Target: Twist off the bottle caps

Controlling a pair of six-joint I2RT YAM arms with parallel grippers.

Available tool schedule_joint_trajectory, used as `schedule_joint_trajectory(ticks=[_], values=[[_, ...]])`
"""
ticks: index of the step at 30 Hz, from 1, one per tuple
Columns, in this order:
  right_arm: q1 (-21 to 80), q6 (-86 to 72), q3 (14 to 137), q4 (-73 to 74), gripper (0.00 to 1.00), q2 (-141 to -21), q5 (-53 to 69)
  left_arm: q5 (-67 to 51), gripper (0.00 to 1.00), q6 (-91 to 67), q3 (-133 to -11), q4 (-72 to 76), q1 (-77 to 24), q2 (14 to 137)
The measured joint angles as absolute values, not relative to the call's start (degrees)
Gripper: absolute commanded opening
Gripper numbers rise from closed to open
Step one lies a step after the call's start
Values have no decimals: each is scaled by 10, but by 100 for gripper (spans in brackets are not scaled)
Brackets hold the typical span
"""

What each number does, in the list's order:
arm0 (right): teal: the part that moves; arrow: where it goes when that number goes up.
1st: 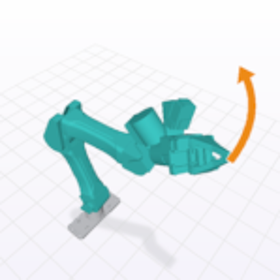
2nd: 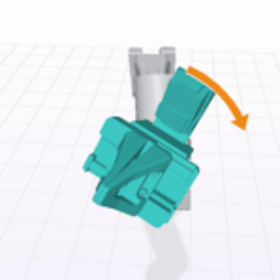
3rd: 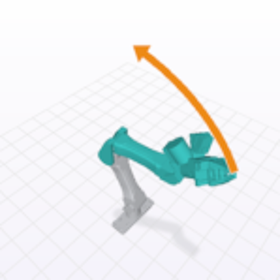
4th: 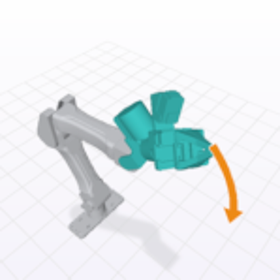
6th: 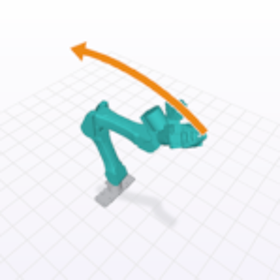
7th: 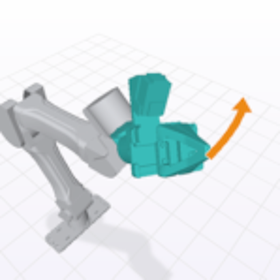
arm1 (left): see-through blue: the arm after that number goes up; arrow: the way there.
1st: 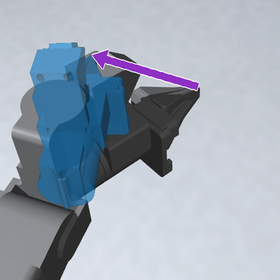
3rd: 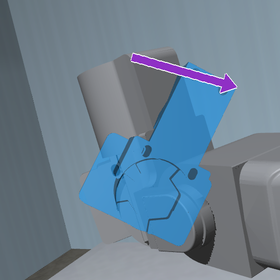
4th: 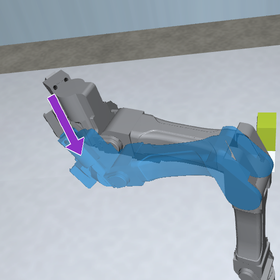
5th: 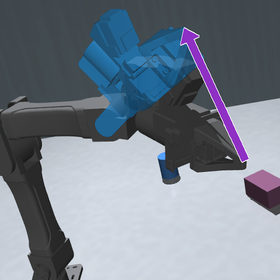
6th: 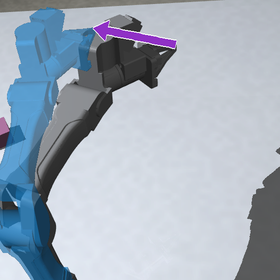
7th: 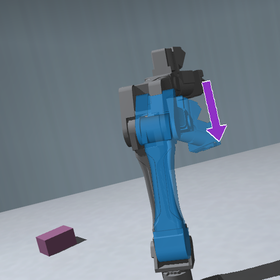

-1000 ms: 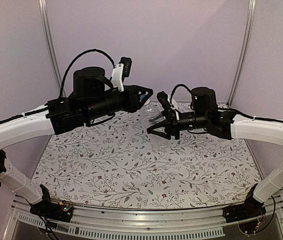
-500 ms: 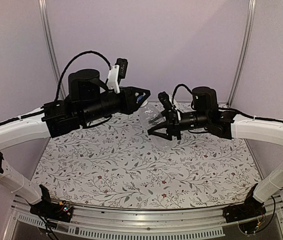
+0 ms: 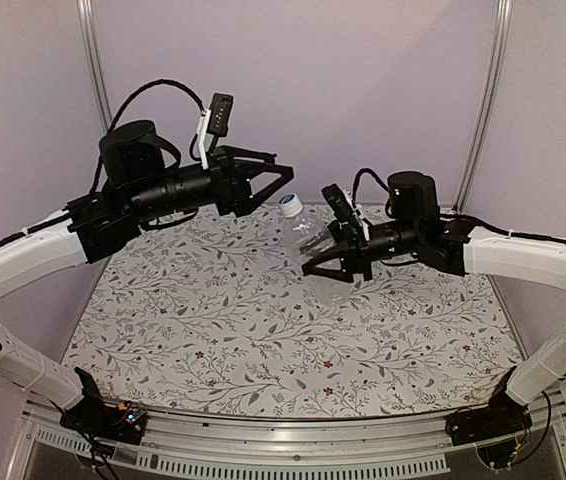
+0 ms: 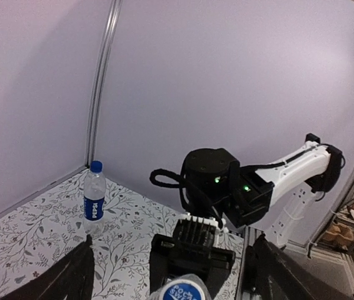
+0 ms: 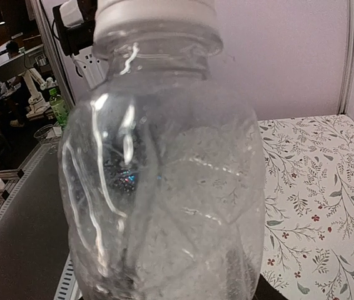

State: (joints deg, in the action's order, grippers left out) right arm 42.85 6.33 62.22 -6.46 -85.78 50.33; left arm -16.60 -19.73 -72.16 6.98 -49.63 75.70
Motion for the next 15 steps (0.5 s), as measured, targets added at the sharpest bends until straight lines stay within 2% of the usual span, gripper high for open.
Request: schedule_joint_trajectory(ticks=[6, 15], values=[[433, 65, 625, -63, 40, -858, 566, -331, 89, -153, -718, 81, -471, 762], [445, 75, 636, -52, 40, -865, 620, -481, 72, -131, -720, 92, -460, 807]])
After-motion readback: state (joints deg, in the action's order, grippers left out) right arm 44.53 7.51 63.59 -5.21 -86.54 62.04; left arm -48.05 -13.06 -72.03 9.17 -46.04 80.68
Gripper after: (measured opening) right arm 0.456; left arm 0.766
